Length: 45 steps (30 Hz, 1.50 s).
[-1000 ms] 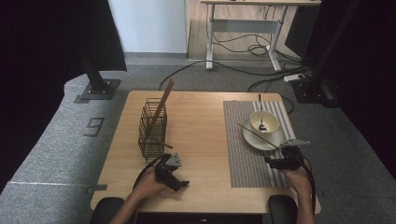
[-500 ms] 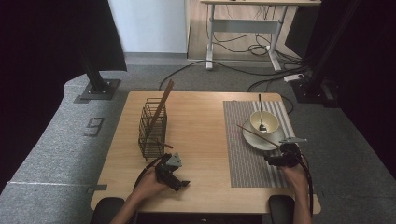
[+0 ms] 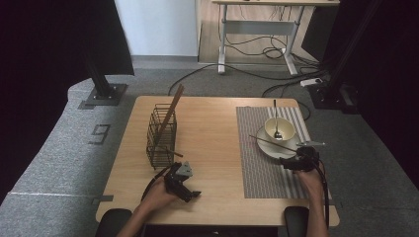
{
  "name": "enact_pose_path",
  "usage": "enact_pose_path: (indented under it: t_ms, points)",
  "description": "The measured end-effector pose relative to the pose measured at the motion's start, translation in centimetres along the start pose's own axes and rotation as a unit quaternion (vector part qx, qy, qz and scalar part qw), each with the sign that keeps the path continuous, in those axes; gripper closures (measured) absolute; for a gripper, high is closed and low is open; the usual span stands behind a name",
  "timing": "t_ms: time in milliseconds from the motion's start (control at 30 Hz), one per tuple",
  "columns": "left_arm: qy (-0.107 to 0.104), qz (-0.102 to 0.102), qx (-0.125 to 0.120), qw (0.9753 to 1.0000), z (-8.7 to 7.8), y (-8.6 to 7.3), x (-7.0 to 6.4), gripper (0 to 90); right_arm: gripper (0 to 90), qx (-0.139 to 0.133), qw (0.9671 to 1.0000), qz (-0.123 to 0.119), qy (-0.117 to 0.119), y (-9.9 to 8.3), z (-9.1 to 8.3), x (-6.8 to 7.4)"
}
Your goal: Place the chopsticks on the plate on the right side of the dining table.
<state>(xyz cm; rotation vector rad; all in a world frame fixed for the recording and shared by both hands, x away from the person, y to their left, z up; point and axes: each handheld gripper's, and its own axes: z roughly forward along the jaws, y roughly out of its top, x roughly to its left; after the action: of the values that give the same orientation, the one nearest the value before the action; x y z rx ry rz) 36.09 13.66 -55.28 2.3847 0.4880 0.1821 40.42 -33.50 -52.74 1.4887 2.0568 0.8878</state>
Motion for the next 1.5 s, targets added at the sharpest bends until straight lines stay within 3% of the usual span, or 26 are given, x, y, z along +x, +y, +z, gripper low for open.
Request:
enact_pose_path:
  t_ms: [467,867,1500]
  points:
    - [0.000,-0.001,0.000,1.0000,0.0,0.0,0.0,0.0,0.1,0.001,0.9999,0.009,-0.014,1.1,0.9,-0.1]
    - [0.001,-0.002,0.000,1.0000,0.0,0.0,0.0,0.0,0.0,-0.002,0.9994,0.012,-0.034,1.0,1.9,-0.2]
    - [0.003,-0.003,0.000,1.0000,0.1,0.1,0.0,0.0,0.0,0.000,0.9990,0.027,-0.035,0.7,2.4,-0.7]
